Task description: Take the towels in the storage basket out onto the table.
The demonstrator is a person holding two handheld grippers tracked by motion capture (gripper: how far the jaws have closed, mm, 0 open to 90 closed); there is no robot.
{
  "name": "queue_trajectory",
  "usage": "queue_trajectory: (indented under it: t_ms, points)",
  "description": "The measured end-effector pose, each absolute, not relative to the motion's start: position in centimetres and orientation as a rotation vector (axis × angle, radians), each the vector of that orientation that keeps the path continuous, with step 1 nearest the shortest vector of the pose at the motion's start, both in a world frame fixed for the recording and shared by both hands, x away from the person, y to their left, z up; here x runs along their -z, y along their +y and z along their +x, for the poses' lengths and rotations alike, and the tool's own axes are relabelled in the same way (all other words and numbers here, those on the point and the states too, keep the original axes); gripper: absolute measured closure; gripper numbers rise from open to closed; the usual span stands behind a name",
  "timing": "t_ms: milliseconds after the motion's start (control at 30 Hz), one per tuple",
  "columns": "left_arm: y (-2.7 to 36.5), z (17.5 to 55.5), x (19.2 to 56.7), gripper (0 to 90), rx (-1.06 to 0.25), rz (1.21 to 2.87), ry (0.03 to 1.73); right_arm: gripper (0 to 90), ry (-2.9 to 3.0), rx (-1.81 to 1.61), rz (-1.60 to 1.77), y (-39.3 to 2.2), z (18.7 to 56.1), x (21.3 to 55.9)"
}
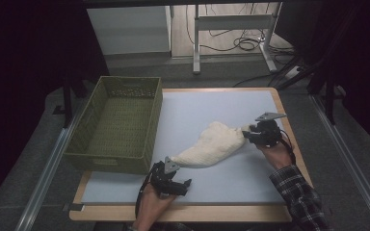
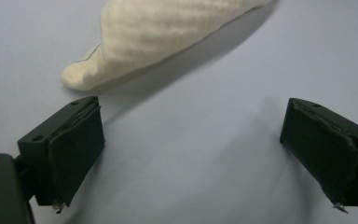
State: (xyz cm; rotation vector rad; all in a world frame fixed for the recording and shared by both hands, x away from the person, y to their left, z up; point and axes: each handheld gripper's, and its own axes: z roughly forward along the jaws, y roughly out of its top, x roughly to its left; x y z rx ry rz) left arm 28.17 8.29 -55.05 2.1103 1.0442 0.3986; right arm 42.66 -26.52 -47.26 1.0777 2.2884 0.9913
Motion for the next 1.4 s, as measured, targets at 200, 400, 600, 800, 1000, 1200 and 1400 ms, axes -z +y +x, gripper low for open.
queue_trajectory:
  t_ms: [200, 400, 600, 800, 1000, 1200, 1400]
  points:
    - [8.3, 28.2, 55.1, 6.2, -0.399, 2.109, 1.044, 54.5, 2.306, -1.053, 1.037, -24.0, 43.6, 45.6]
    - [8.3, 28.2, 55.0, 6.2, -0.400, 2.116, 1.041, 52.3, 2.403, -1.065, 1.008, -18.5, 46.3, 48.0]
    - [8.3, 28.2, 55.1, 6.2, -0.399, 2.109, 1.044, 48.9, 2.449, -1.020, 0.957, -14.9, 47.6, 49.6]
    - [8.3, 28.1, 55.1, 6.2, -0.399, 2.109, 1.043, 48.9, 2.472, -0.860, 0.984, -13.0, 49.5, 51.7]
    - [8.3, 28.1, 55.1, 6.2, -0.400, 2.109, 1.044, 89.0, 2.518, -0.858, 0.955, -13.0, 49.1, 51.7]
    - [8.3, 28.2, 55.1, 6.2, -0.400, 2.109, 1.045, 89.8, 2.508, -0.928, 0.951, -14.2, 48.2, 49.7]
    - [8.3, 28.2, 55.1, 6.1, -0.400, 2.109, 1.045, 76.1, 2.488, -0.982, 0.998, -14.7, 48.9, 49.3]
